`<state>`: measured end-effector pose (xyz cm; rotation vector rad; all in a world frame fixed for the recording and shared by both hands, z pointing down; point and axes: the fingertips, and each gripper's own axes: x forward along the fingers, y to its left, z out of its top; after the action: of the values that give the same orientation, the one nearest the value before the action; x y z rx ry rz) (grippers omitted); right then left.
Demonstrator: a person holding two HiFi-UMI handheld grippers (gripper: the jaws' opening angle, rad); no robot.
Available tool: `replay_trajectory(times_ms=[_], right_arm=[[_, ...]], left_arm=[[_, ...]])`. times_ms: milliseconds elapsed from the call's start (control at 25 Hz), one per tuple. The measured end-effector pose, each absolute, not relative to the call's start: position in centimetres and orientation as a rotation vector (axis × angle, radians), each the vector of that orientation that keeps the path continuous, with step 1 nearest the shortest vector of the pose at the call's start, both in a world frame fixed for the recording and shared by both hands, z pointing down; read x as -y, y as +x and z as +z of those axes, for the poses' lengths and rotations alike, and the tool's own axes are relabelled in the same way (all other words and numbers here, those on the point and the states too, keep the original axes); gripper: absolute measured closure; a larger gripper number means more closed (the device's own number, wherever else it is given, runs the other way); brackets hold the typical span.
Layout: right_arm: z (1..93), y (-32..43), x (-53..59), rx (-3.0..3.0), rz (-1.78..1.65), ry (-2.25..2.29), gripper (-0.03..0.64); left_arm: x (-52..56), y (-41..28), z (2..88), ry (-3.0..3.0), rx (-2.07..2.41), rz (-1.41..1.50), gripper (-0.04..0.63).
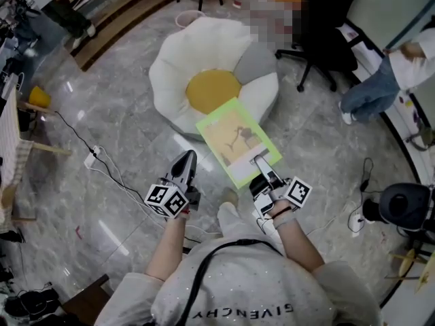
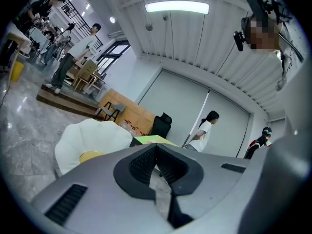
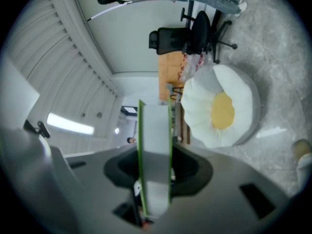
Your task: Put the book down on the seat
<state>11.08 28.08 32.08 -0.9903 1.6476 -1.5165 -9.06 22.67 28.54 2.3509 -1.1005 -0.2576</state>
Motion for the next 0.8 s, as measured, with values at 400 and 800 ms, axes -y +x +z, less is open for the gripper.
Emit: replay_trajectory(times_ms=[400, 800], right_arm=[[32.4, 12.8, -19.2, -1.706, -1.6, -0.97, 0.463], [32.2, 11.8, -16.8, -1.681, -1.592, -0.917, 0.463]], left_arm=[[-14.9, -7.7, 28.9, 2.285, 1.169, -0.272, 0.572], [-13.7, -10.4, 29.7, 2.232, 1.236, -0.266, 0.572]])
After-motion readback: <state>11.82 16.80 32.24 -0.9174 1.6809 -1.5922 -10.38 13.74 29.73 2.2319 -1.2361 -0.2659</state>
